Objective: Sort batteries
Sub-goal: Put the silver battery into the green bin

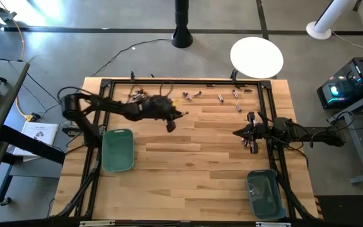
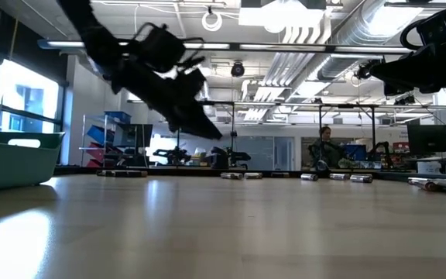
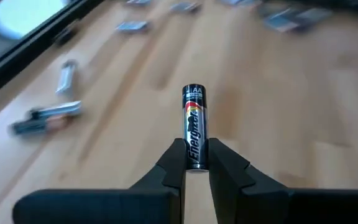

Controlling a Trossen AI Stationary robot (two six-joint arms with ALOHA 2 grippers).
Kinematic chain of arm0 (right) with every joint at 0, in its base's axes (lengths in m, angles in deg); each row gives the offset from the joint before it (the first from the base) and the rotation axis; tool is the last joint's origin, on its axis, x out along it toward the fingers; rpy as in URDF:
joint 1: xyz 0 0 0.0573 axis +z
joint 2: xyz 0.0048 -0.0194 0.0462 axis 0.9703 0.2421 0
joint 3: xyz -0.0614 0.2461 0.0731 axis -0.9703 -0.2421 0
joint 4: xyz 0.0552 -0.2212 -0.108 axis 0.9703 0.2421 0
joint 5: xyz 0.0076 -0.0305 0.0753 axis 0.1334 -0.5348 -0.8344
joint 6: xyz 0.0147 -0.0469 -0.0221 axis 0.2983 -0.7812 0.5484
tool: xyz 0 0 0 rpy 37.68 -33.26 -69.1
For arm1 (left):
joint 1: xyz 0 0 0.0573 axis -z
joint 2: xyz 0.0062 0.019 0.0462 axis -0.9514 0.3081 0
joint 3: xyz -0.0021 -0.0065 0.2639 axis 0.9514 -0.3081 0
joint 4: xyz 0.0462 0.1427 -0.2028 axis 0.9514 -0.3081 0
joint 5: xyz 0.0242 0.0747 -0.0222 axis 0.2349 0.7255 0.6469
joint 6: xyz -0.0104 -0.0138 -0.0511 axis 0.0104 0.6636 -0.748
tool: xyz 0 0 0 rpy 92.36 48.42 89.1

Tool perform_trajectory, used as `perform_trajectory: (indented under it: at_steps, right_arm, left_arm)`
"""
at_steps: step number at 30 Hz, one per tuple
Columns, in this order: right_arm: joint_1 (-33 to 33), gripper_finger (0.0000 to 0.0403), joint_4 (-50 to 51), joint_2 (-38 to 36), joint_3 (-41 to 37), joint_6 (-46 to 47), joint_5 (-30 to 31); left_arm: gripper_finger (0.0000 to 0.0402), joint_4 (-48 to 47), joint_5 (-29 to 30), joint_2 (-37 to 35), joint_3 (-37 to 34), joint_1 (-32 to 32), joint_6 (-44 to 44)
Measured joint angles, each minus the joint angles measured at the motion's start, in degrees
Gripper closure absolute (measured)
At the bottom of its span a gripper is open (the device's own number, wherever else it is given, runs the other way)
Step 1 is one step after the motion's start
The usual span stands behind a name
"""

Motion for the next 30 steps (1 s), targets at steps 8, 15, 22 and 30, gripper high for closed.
perform_trajectory:
  at_steps: [8,15,22,30]
  right_arm:
    - [0.01,0.0402,0.0,0.0,0.0,0.0,0.0]
    - [0.0,0.0402,0.0,0.0,0.0,0.0,0.07]
    - [0.0,0.0402,0.0,0.0,0.0,0.0,0.04]
    - [0.0,0.0402,0.0,0.0,0.0,0.0,0.02]
  left_arm:
    - [0.037,18.5,-20.75,-10.53,-14.75,-0.6,-6.53]
    - [0.037,27.6,-29.14,-18.83,-20.01,1.81,-12.9]
    - [0.037,29.88,-36.88,-26.09,-21.74,6.11,-18.13]
    - [0.037,24.49,-35.37,-33.99,-22.25,13.65,-23.69]
